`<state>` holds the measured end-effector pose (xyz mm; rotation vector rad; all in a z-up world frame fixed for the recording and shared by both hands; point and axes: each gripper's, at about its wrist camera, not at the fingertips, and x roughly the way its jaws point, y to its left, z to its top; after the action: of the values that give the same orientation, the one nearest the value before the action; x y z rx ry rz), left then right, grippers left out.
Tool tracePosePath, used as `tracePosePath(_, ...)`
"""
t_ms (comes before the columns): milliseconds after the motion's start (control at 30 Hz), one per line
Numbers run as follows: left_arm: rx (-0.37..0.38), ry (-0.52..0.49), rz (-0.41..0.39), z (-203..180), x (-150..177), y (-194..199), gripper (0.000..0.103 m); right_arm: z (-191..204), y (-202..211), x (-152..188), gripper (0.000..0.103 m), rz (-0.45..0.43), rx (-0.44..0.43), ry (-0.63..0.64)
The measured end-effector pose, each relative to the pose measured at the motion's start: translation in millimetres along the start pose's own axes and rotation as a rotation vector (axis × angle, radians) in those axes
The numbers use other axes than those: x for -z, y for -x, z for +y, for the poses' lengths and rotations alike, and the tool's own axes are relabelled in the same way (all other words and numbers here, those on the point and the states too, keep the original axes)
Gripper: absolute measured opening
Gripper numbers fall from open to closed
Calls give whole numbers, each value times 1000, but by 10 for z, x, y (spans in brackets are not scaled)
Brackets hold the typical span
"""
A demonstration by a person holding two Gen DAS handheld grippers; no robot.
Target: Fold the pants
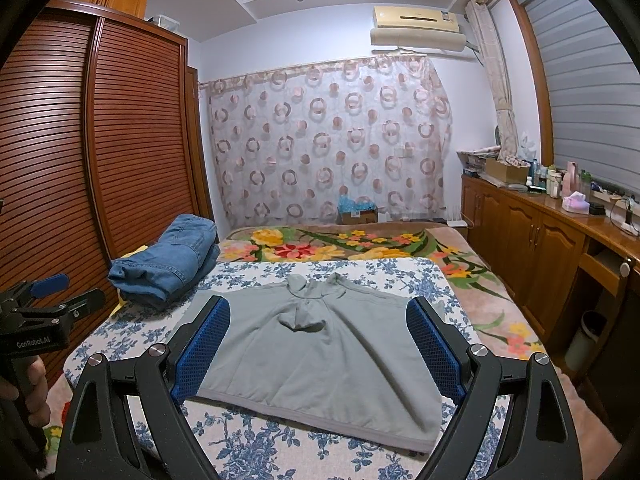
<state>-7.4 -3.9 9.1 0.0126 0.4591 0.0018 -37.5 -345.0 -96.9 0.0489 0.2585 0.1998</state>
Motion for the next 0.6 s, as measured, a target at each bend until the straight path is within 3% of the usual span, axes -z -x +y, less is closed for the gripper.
tracePosePath(600,-1,-2,-5,-25,-40,61,103,-8,10,8,91,-4,0,-8)
